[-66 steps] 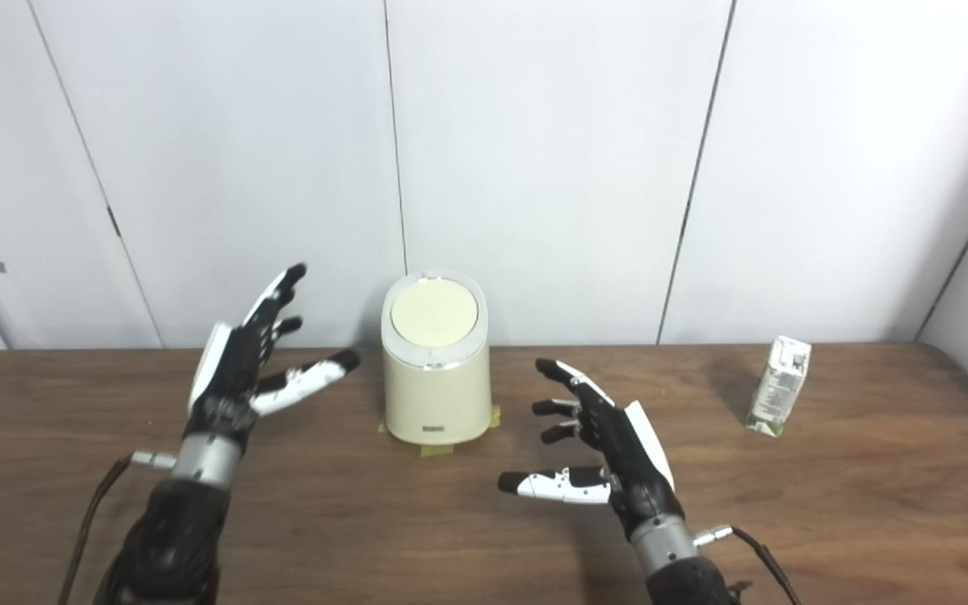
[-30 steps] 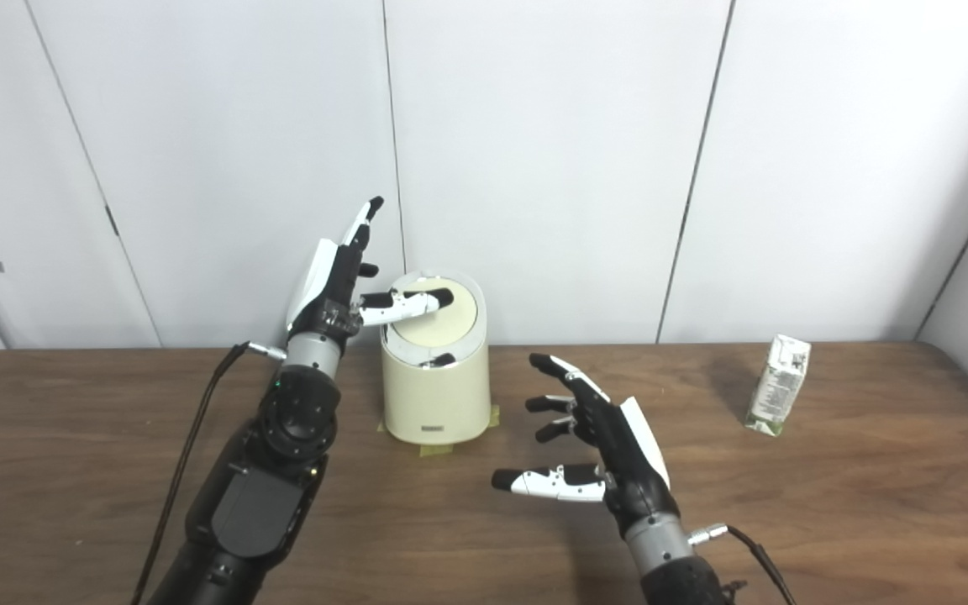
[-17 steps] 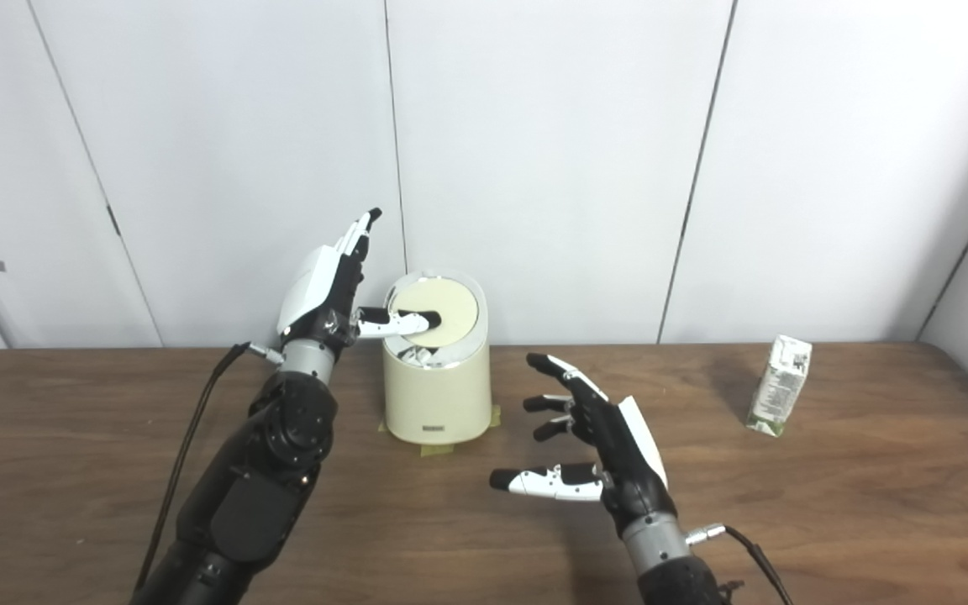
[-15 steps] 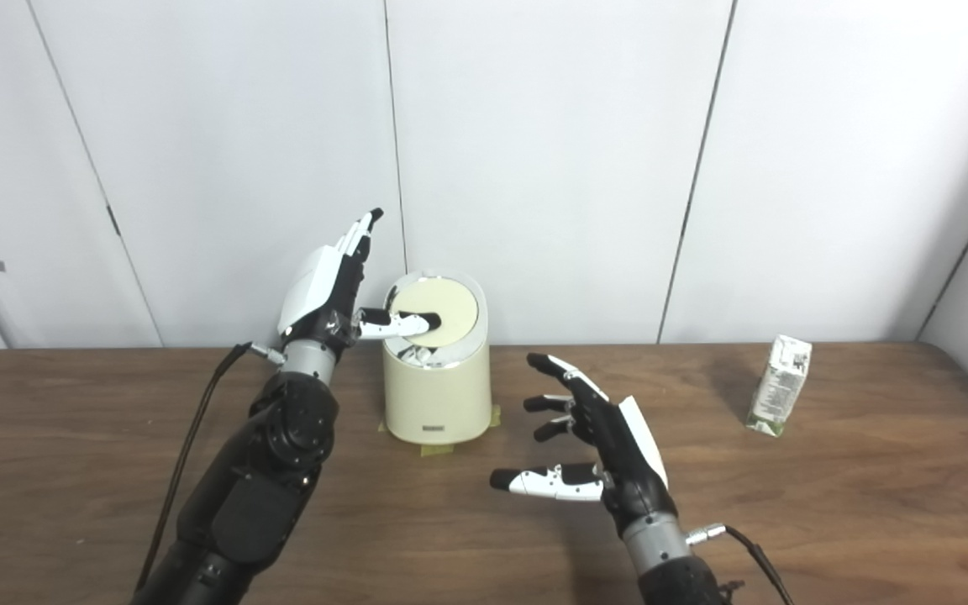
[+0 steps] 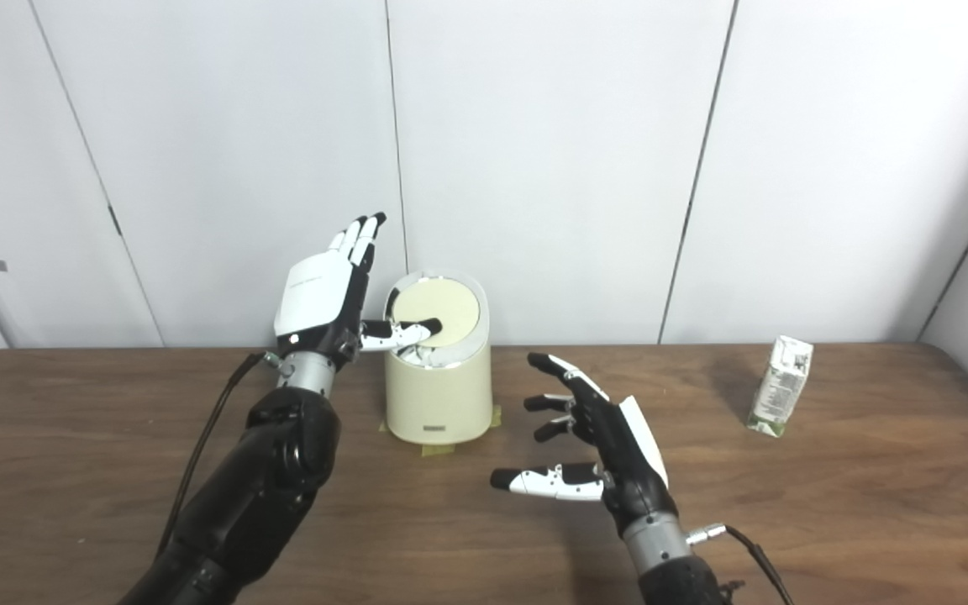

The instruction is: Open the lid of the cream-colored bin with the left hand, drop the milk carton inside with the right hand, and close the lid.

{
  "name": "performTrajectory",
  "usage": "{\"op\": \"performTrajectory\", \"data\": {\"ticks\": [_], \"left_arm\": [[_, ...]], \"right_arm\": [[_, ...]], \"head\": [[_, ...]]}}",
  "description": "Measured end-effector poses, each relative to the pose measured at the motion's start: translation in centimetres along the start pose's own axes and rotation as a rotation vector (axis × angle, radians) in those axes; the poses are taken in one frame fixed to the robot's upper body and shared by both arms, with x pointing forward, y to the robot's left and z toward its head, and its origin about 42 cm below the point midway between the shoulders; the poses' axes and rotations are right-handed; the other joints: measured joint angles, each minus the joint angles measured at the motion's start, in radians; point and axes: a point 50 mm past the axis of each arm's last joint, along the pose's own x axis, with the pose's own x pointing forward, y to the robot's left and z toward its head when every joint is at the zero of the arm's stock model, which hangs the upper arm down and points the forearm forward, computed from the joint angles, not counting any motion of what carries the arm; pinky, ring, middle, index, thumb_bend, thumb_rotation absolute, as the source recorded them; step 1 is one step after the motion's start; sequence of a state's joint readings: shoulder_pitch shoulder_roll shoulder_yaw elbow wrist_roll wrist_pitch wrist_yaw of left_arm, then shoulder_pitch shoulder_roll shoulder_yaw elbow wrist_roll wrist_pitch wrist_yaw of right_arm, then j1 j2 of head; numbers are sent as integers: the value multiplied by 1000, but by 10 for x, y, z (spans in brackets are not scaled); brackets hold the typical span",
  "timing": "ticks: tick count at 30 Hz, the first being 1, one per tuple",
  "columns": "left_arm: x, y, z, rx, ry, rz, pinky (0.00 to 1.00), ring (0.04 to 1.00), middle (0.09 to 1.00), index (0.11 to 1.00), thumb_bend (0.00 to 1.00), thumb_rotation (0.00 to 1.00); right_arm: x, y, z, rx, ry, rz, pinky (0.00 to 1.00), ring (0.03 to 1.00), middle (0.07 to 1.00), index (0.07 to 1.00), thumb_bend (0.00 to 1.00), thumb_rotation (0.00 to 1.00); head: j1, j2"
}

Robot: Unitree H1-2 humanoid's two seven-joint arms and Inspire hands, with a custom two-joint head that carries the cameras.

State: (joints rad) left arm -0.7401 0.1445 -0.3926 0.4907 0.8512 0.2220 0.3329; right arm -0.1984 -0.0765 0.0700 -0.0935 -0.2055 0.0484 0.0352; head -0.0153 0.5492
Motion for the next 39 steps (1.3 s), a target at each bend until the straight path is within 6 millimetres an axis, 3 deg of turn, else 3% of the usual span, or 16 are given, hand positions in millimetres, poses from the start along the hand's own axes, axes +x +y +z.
{"op": "performTrajectory", "data": {"ticks": [10,16,18,21,25,28,32,35,39], "left_arm": [[5,2,-2,146,-34,-28,885,994,1000,1000,1000,320],[3,5,0,190,-38,-54,837,981,1000,1000,1000,315],[2,5,-1,167,-30,-47,818,968,994,1000,1000,356],[-1,3,-4,6,32,-29,811,946,968,1000,942,430],[-5,2,-10,-381,197,-26,767,950,991,1000,858,465],[-2,18,-12,-628,233,28,780,928,971,992,786,420],[-2,42,-8,-726,130,94,766,895,926,946,764,339],[-24,47,-12,-803,78,97,740,859,889,909,752,309],[-74,21,-36,-868,128,0,713,805,840,864,725,281]], "right_arm": [[0,0,0,2,0,1,549,716,891,831,745,102],[0,0,0,4,-1,1,551,718,891,831,743,102],[0,0,0,3,-1,1,535,711,889,832,738,101],[0,-1,0,3,-2,2,527,702,886,827,736,90],[0,-2,-1,2,-4,3,540,696,881,824,731,92],[0,-2,-1,3,-3,4,553,697,881,830,729,82],[0,-3,-5,-2,2,7,561,691,871,832,738,108],[0,-2,-7,-6,9,12,560,693,869,832,743,114],[0,-3,-7,-11,11,11,564,699,884,838,728,87]], "head": [[3,-3],[3,2],[3,2],[6,2],[15,-2],[21,-5],[21,-3],[23,-3],[28,-2]]}}
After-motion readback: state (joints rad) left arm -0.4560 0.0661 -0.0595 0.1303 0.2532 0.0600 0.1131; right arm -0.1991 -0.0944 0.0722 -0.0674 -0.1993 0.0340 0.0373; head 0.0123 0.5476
